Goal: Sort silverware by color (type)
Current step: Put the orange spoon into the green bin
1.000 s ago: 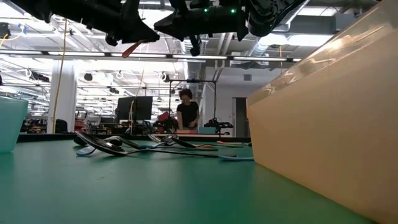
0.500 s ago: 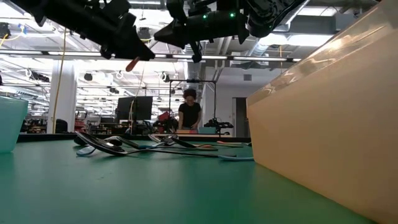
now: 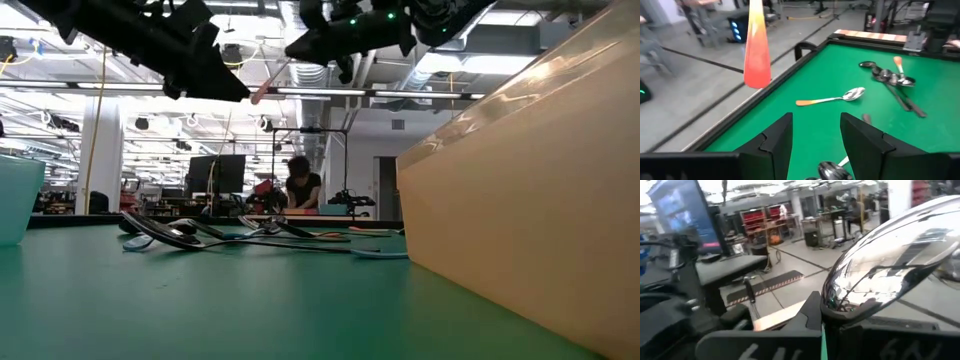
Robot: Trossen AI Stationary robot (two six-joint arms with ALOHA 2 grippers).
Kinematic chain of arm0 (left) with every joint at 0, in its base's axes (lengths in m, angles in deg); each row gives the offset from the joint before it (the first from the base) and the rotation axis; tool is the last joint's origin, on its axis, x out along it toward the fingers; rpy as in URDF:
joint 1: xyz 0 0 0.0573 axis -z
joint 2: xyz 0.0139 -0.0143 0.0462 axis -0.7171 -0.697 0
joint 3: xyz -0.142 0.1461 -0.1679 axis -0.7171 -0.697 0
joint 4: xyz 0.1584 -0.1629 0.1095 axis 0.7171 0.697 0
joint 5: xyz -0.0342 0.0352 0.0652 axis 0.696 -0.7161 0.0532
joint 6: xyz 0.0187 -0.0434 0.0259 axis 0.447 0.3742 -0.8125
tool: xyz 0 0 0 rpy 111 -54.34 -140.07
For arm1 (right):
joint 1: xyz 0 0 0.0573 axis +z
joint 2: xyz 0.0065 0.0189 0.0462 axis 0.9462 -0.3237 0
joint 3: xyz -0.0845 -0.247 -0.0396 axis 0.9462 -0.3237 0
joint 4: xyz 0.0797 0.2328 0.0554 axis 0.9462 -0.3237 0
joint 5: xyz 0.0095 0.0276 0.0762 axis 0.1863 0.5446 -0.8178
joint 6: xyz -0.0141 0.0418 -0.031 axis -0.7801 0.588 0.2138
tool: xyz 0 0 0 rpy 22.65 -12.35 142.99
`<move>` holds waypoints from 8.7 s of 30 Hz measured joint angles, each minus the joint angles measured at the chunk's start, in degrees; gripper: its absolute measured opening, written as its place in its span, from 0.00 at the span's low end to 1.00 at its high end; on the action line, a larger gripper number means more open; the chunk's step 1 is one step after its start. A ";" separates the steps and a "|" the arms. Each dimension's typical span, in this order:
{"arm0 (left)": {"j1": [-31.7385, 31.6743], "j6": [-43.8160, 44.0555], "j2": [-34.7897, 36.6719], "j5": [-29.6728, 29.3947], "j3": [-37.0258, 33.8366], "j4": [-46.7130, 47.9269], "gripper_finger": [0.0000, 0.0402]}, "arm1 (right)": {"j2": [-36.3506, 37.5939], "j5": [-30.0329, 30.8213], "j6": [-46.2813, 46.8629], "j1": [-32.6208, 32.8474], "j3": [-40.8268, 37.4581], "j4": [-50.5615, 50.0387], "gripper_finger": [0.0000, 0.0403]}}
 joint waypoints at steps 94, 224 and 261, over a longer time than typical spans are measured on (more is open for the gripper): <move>-32.64 9.15 26.73 22.30 11.43 15.66 0.38 | -50.44 -38.59 1.53 18.05 55.61 -5.98 0.03; -32.64 6.50 15.37 22.46 11.48 31.36 0.38 | -31.23 -29.56 -21.03 13.94 54.06 -76.19 0.20; 4.47 23.05 -8.85 25.35 11.48 50.37 0.00 | 6.48 4.73 -20.53 17.01 54.01 -87.09 0.20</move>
